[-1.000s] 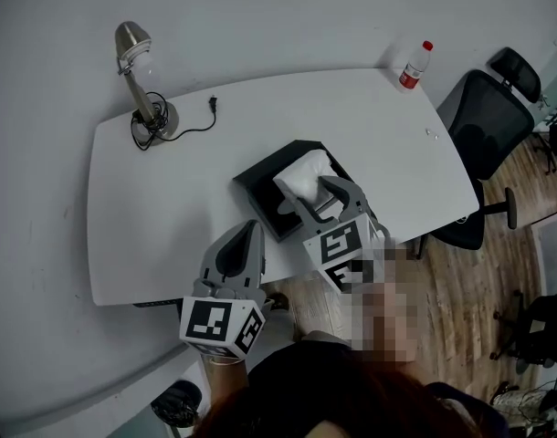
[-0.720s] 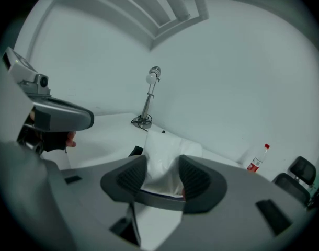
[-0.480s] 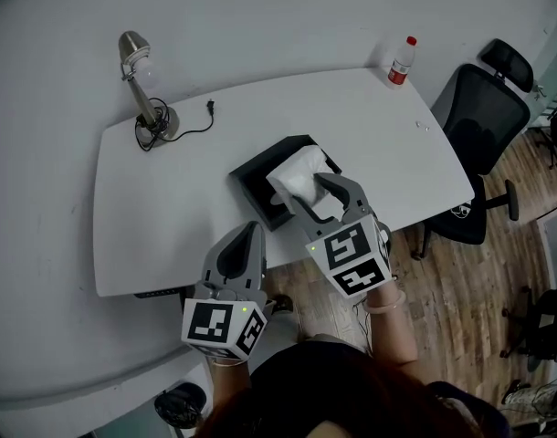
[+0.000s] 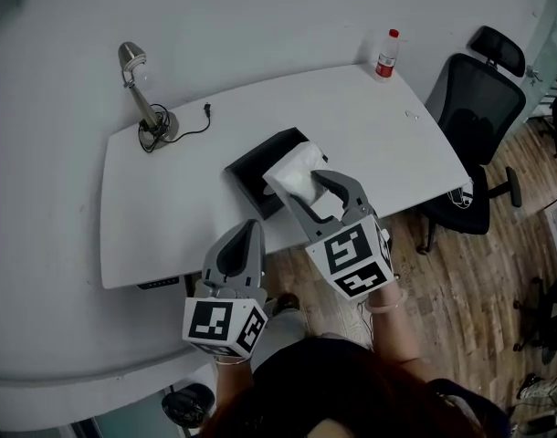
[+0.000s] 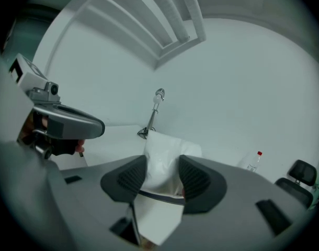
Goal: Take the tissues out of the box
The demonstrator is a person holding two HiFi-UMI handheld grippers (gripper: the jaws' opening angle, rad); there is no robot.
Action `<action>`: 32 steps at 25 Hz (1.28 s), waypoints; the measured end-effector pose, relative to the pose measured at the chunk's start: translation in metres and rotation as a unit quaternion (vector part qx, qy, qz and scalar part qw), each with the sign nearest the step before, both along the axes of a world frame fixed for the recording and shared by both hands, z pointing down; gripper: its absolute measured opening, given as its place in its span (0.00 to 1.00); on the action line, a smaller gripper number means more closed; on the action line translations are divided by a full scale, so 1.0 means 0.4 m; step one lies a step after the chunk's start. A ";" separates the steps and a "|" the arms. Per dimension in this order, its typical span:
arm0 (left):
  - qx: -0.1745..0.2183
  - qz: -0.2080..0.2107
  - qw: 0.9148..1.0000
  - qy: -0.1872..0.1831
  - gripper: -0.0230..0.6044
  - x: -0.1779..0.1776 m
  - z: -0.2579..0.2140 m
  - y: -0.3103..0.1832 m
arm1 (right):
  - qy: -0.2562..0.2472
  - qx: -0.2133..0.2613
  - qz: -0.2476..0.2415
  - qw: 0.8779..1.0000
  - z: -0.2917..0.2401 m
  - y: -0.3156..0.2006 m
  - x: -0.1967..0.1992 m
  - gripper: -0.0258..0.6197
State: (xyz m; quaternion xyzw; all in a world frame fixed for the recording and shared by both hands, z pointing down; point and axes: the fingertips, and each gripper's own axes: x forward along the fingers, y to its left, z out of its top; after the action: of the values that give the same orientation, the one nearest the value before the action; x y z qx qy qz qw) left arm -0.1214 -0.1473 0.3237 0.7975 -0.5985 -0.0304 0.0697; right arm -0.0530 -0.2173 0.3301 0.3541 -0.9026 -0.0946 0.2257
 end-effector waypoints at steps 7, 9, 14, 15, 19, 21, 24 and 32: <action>0.011 -0.010 1.000 -0.013 0.07 0.030 -0.024 0.058 | -0.034 0.008 -0.016 0.999 -0.028 0.071 0.033 0.36; 0.011 -0.011 1.000 -0.016 0.07 0.041 -0.026 0.075 | -0.049 0.007 -0.022 0.999 -0.039 0.093 0.043 0.36; 0.015 -0.011 1.000 -0.022 0.07 0.065 -0.035 0.121 | -0.067 0.022 -0.028 0.997 -0.071 0.153 0.071 0.36; 0.016 -0.011 1.000 -0.024 0.07 0.071 -0.036 0.130 | -0.071 0.024 -0.029 0.997 -0.075 0.164 0.077 0.36; 0.022 -0.010 0.999 -0.028 0.07 0.096 -0.049 0.164 | -0.078 0.029 -0.029 0.996 -0.086 0.205 0.103 0.36; 0.023 -0.008 0.999 -0.029 0.07 0.107 -0.051 0.181 | -0.081 0.032 -0.027 0.996 -0.089 0.225 0.116 0.36; 0.023 -0.007 0.999 -0.032 0.07 0.123 -0.052 0.205 | -0.083 0.035 -0.025 0.996 -0.091 0.253 0.135 0.36; 0.027 -0.006 0.999 -0.038 0.07 0.156 -0.058 0.265 | -0.090 0.040 -0.025 0.995 -0.096 0.320 0.171 0.36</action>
State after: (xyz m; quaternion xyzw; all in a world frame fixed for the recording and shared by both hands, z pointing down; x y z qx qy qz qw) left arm -0.0591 -0.0413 0.3005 0.7963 -0.6041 -0.0165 0.0257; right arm 0.0153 -0.0892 0.2916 0.3469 -0.9235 -0.1041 0.1264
